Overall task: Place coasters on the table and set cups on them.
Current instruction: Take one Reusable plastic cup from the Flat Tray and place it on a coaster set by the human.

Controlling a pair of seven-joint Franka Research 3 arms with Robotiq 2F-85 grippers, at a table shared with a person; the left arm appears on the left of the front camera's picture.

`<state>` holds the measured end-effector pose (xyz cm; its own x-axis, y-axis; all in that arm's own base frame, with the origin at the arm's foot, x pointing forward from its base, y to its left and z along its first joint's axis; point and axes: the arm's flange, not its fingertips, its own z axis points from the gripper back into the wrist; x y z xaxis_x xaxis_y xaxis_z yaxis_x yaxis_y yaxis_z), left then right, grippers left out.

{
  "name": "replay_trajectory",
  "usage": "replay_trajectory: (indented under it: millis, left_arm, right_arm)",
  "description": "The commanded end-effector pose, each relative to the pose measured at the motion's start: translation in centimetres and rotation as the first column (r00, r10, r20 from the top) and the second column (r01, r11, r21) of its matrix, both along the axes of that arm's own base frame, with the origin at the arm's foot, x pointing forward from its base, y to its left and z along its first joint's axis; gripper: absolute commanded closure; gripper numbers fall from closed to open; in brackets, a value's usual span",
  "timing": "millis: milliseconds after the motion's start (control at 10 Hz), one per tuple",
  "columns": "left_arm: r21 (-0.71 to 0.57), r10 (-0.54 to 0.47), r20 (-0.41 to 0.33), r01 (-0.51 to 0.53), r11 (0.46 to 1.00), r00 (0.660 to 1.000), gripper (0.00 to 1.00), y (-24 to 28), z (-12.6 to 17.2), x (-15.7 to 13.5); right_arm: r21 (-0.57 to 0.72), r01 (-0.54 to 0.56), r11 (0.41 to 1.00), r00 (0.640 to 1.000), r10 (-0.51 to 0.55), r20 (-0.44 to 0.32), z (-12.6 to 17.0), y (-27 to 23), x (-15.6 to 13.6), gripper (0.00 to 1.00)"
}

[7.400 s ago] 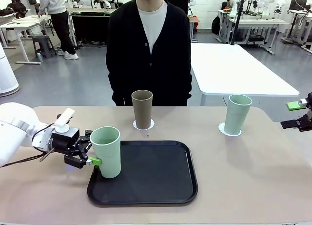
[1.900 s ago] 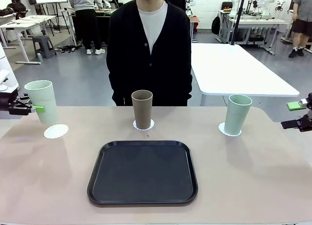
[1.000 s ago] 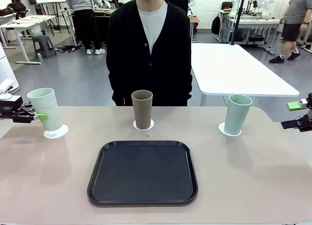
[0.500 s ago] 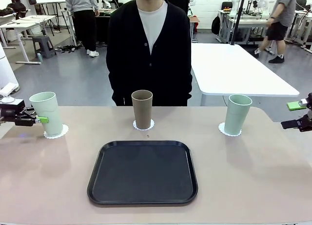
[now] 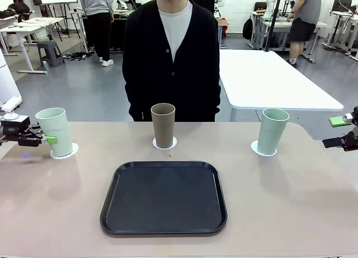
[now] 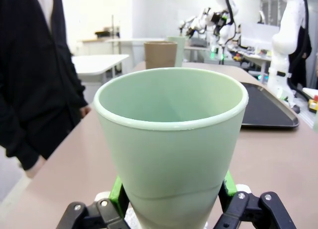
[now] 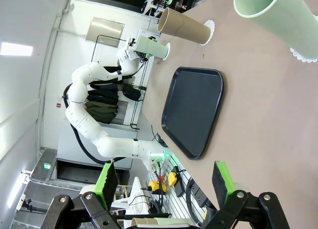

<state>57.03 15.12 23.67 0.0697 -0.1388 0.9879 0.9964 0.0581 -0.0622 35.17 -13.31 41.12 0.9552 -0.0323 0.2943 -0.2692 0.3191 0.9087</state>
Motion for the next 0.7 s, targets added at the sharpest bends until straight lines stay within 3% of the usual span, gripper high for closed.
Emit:
replay_trajectory:
  millis: [0,200,300,400,600]
  left_arm:
    - [0.023,-0.022,0.02,0.022,0.999,1.0,0.15,0.12,-0.35,0.39]
    - [0.026,-0.028,0.023,0.027,0.999,0.999,0.15,0.15,-0.56,0.37]
    - [0.031,-0.029,0.026,0.029,0.999,0.999,0.12,0.18,-0.65,0.38]
    - [0.031,-0.032,0.023,0.031,0.999,0.999,0.0,0.19,-0.65,0.37]
    - [0.038,-0.039,0.029,0.038,0.999,0.999,0.0,0.34,-0.51,0.28]
  right_arm:
    - [0.021,0.0,1.0,1.0,0.0,0.019,-0.02,0.14,0.08,0.0]
    - [0.021,0.0,1.0,1.0,0.0,0.019,-0.02,0.14,0.08,0.0]
    - [0.021,0.0,1.0,1.0,0.0,0.019,-0.02,0.14,0.08,0.0]
    - [0.021,0.0,1.0,1.0,0.0,0.019,-0.02,0.14,0.08,0.0]
    - [0.021,0.0,1.0,1.0,0.0,0.019,-0.02,0.14,0.08,0.0]
